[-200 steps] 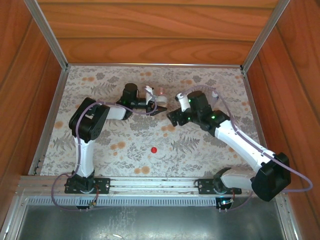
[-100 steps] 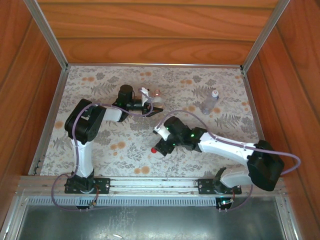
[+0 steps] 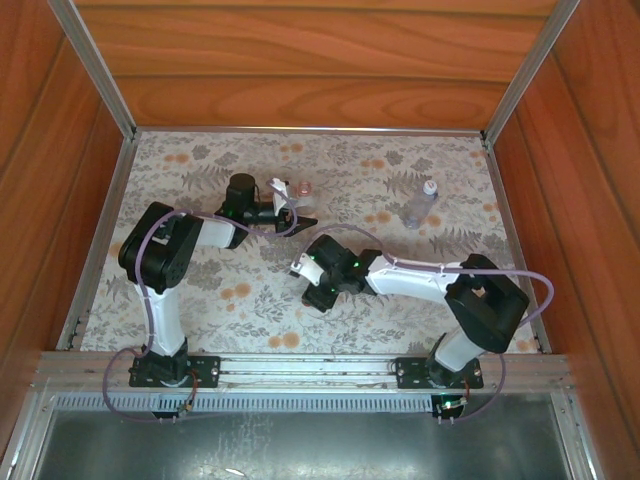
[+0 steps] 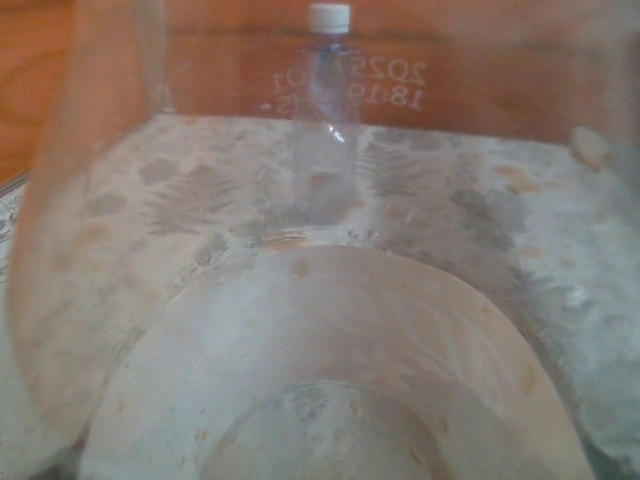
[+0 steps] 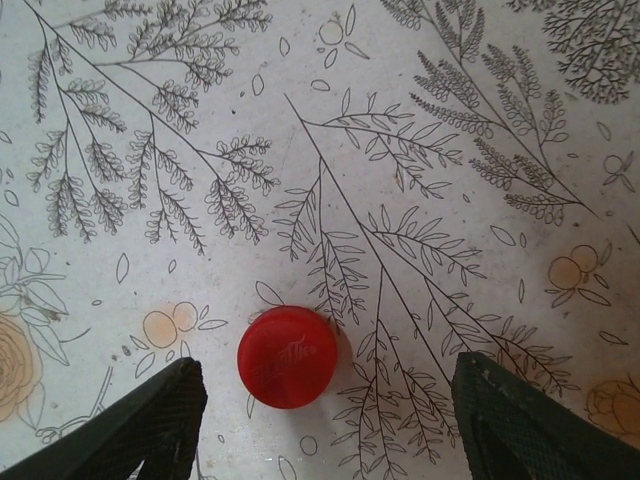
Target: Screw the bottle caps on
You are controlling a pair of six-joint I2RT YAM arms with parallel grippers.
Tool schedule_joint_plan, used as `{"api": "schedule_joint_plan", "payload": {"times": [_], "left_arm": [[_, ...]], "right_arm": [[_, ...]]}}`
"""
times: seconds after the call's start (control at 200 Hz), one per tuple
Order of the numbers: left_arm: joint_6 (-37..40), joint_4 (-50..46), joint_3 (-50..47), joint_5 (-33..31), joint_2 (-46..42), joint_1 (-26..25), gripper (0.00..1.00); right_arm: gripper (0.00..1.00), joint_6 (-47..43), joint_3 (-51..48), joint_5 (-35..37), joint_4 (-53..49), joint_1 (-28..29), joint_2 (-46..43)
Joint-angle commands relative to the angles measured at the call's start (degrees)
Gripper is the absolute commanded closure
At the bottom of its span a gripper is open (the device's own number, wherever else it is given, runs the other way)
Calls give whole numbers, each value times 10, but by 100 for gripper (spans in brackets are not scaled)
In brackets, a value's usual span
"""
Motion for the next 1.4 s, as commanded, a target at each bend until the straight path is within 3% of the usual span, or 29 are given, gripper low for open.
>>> {"api": "schedule_joint_plan", "payload": {"times": [0.0, 0.535, 0.625, 0.834, 0.939, 1.179, 1.394], "left_arm": [[4, -18, -7, -2, -3, 5, 39], [-4, -18, -3, -1, -2, 8, 38], [-5, -18, -1, -1, -1, 8, 39], [-8, -18, 1, 0, -1, 9, 39], [-8, -18, -1, 1, -1, 10, 38], [-9, -18, 1, 1, 0, 10, 39], [-9, -17, -1, 1, -1, 12, 38]], "right_arm": [[31, -36, 21, -23, -24, 5, 11], [35, -118, 75, -30, -101, 5, 89], [40, -121, 78, -28, -101, 5, 96], [43, -128, 83, -32, -102, 5, 100], [52, -133, 91, -33, -109, 5, 106], [60, -136, 97, -35, -115, 5, 110], [65, -87, 88, -16, -109, 3, 100]]}}
